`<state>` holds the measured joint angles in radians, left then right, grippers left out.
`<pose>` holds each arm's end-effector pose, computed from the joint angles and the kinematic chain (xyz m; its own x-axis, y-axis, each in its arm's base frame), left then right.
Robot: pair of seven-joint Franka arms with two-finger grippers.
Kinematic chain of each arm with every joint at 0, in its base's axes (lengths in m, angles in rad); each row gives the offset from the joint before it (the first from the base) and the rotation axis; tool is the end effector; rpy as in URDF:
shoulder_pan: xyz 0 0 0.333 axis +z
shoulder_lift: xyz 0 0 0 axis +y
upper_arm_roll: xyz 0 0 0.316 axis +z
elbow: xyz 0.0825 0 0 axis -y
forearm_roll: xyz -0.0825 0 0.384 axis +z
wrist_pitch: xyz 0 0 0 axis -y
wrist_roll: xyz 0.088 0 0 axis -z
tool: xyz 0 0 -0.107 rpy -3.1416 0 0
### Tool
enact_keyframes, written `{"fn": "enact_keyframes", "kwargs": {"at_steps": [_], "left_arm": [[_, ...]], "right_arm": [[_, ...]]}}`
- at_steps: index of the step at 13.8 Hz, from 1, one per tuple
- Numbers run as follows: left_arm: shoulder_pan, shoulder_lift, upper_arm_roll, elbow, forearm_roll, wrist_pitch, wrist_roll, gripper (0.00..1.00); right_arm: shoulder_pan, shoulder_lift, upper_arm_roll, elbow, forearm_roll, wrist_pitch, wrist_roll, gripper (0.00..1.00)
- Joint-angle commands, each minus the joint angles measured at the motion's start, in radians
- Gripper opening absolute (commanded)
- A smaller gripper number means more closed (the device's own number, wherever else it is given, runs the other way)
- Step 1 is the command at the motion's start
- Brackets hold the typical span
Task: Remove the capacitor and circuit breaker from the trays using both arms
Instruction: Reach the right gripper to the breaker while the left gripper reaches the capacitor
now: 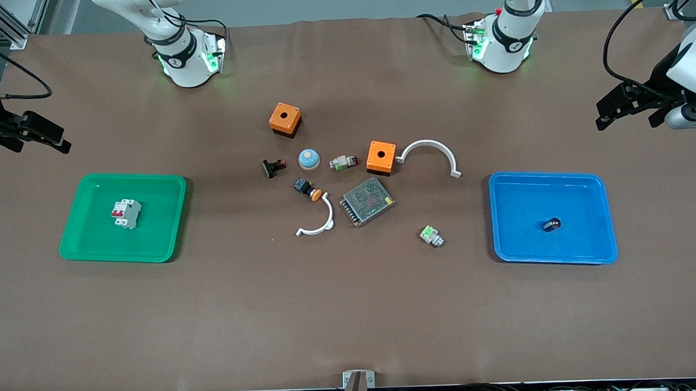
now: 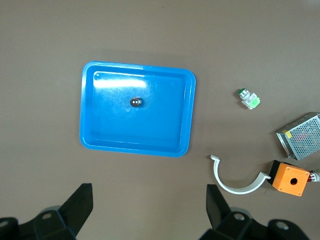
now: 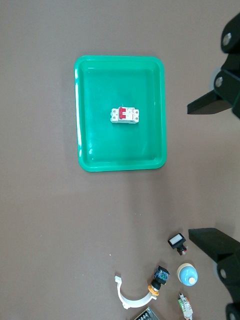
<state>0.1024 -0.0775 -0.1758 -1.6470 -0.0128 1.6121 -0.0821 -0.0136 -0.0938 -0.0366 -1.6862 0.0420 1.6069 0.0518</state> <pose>0.5327 -0.0443 0.6336 0.9991 0.0092 0.0413 0.0091 -1.0000 0.0027 0.5273 -0.0230 0.6239 0.9946 -0.1032 0.0120 -0.1025 -0.9937 -0.0461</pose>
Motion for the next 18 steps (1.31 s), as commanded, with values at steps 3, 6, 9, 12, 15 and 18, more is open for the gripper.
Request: {"fn": "enact_keyframes", "kwargs": {"at_steps": [3, 6, 9, 12, 15, 18], "left_arm": [[0.005, 0.012, 0.009, 0.027, -0.001, -0.023, 0.01, 1.0], [0.007, 0.05, 0.009, 0.048, 0.056, -0.021, 0.015, 1.0], [0.006, 0.119, 0.01, 0.013, 0.059, -0.002, -0.007, 1.0], [0.063, 0.188, 0.007, -0.08, 0.057, 0.171, -0.008, 1.0], [0.112, 0.293, 0.007, -0.193, 0.057, 0.427, -0.015, 1.0], [0.119, 0.422, 0.009, -0.249, 0.057, 0.645, -0.015, 1.0]], "right_arm": [[0.007, -0.047, -0.002, -0.056, -0.042, 0.018, -0.01, 1.0], [0.007, -0.044, -0.003, -0.056, -0.042, -0.002, -0.021, 1.0], [-0.002, -0.032, -0.008, -0.021, -0.042, -0.05, -0.021, 1.0], [-0.051, 0.07, -0.009, 0.012, -0.031, -0.009, -0.02, 1.0], [-0.086, 0.219, -0.009, 0.051, -0.045, 0.092, -0.024, 1.0], [-0.097, 0.275, -0.011, 0.013, -0.051, 0.168, -0.032, 1.0]]}}
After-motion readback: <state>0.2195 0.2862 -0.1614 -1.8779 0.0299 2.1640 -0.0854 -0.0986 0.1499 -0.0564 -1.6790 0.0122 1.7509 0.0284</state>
